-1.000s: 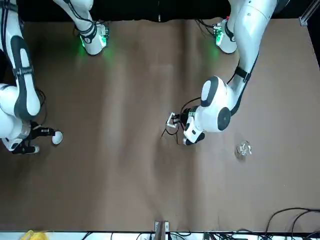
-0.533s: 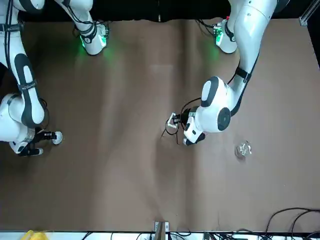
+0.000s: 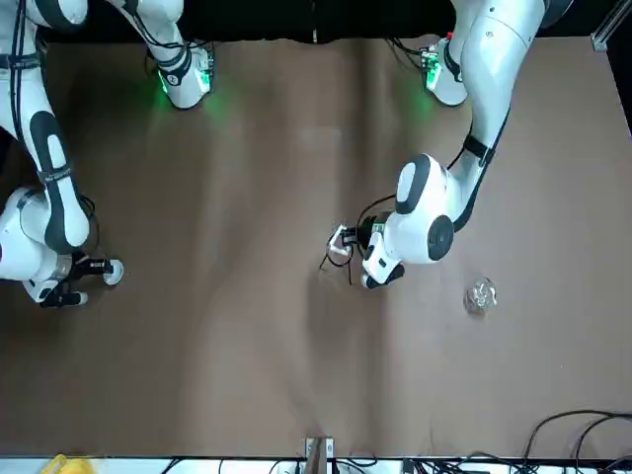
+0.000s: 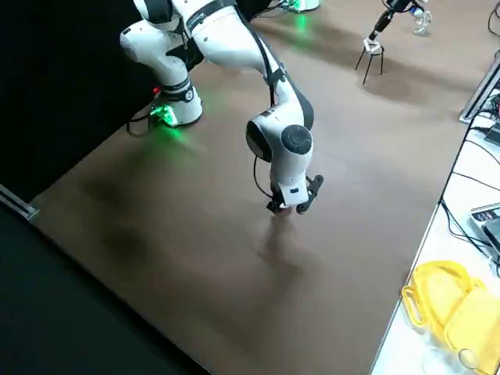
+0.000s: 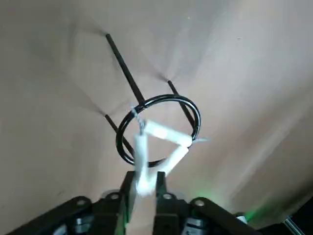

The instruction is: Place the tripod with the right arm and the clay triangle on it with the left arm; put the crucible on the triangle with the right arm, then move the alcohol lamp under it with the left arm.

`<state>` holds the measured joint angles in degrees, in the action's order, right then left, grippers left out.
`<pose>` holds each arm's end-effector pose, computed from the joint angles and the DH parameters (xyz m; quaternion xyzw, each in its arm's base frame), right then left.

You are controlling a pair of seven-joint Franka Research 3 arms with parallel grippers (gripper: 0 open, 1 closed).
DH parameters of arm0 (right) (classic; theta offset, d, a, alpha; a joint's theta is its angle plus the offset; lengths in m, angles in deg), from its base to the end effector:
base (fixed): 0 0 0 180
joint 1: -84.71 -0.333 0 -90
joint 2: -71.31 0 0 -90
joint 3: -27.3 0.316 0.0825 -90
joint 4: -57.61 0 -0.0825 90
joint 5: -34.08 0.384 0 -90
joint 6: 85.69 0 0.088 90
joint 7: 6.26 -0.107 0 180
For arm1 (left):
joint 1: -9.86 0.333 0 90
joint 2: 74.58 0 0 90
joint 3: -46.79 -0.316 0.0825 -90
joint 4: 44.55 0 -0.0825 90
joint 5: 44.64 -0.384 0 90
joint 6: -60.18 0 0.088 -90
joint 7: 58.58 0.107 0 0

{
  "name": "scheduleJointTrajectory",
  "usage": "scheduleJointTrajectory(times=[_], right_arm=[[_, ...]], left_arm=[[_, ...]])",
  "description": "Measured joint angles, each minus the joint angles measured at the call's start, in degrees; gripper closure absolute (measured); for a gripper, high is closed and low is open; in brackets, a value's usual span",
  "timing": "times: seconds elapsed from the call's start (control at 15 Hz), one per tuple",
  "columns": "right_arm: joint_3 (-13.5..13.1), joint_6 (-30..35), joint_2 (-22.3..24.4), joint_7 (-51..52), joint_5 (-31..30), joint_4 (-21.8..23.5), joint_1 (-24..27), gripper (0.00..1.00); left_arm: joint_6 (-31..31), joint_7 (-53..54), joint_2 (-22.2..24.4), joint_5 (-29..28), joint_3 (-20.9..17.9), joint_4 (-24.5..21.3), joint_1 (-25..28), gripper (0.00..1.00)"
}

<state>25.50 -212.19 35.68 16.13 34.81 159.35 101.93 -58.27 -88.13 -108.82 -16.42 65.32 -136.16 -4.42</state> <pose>0.6039 -0.2064 0.1936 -0.9951 -0.0271 0.0901 0.0291 0.5781 -0.3666 0.2992 0.9462 0.1203 -0.1993 0.2249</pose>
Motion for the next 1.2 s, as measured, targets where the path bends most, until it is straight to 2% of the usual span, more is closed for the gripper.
scheduleJointTrajectory(times=[0.07,0.13,0.2,0.27,0.33,0.47,0.53,0.73,0.8,0.93,1.2], right_arm=[[0.0,0.0,-0.3,0.0,0.1,0.0,0.0,0.66],[0.0,0.0,-0.4,0.0,0.1,0.0,0.0,0.67],[0.0,0.0,-0.4,0.0,0.1,0.0,0.0,0.75],[0.0,0.0,-0.4,0.0,0.1,0.0,0.0,0.82],[0.0,0.0,-0.4,0.0,0.1,0.0,0.0,0.83],[0.0,0.0,-0.4,0.0,0.1,0.0,0.0,0.85],[0.0,0.1,-0.4,0.0,0.2,-0.1,0.0,0.92],[0.5,0.9,0.0,0.2,0.4,-1.0,0.0,0.93],[0.9,1.4,0.0,0.4,0.4,-1.3,-0.1,0.93],[2.8,5.6,0.0,0.6,0.4,-3.2,-0.2,0.93],[8.9,14.6,3.1,-0.2,0.4,-7.4,-0.9,0.93]], left_arm=[[0.0,0.0,0.0,-0.3,0.0,0.0,0.0,0.6],[-0.1,0.0,0.0,-0.4,0.0,0.1,0.0,0.59],[-0.1,0.1,0.0,-0.5,0.0,0.1,0.0,0.57],[-0.2,0.1,0.0,-0.5,0.0,0.2,0.0,0.5],[-0.3,0.1,0.0,-0.5,0.0,0.3,0.1,0.44],[-0.5,0.1,0.1,-0.5,-0.1,0.8,0.4,0.4],[-0.6,0.1,0.2,-0.5,-0.1,1.3,0.8,0.32],[-0.7,0.1,2.5,-0.5,-0.2,2.4,4.0,0.06],[-0.4,0.3,3.9,-0.6,-0.1,2.6,5.9,0.0],[2.5,2.3,6.6,-1.8,-0.1,2.6,9.8,0.0],[8.8,11.7,8.6,-9.2,0.0,2.6,16.2,0.0]])
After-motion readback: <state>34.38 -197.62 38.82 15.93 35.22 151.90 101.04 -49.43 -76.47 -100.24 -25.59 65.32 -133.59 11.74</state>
